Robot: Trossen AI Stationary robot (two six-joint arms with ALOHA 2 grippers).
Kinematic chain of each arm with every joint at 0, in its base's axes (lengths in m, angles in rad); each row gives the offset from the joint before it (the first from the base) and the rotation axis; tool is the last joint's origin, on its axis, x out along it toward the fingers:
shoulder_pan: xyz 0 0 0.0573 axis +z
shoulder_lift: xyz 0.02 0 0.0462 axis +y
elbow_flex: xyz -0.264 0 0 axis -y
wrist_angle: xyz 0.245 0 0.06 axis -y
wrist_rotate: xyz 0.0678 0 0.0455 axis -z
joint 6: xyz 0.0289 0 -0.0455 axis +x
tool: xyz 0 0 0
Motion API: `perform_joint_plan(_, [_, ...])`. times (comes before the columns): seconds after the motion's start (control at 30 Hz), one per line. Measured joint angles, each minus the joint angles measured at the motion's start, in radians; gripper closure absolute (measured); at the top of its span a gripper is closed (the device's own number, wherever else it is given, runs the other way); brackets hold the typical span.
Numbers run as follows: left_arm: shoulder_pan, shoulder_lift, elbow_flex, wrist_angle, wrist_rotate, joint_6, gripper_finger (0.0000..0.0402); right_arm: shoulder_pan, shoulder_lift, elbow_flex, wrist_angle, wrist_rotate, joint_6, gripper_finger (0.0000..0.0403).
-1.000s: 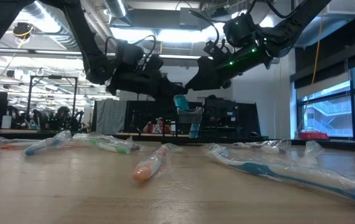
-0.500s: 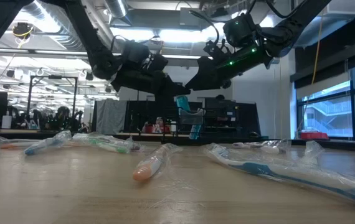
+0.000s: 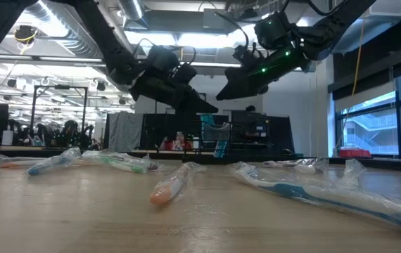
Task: Pick & Place toothbrushing station
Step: Put the mouthwash into the middle section of the wire organizer
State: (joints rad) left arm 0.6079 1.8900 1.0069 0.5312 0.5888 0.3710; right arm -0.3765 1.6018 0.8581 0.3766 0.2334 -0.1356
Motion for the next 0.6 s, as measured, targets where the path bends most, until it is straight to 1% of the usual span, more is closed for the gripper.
perform_joint_plan(0.07, [0.001,0.0,0.0,0.002,-0.002,0.001,0.0311,0.0,-0.02,0.0,-0.014,0.022,-0.004,0.0149])
perform_joint_plan(0.2, [-0.007,0.0,0.0,0.001,-0.017,0.003,0.0311,0.001,-0.05,0.0,-0.034,0.022,-0.002,0.0149])
perform_joint_plan(0.37, [-0.028,0.0,0.0,-0.015,-0.047,0.036,0.0311,0.0,-0.051,0.0,-0.036,0.022,0.003,0.0149])
perform_joint_plan(0.6, [-0.021,0.0,0.016,-0.036,-0.049,0.036,0.0311,0.0,-0.051,0.0,-0.041,0.021,0.005,0.0149])
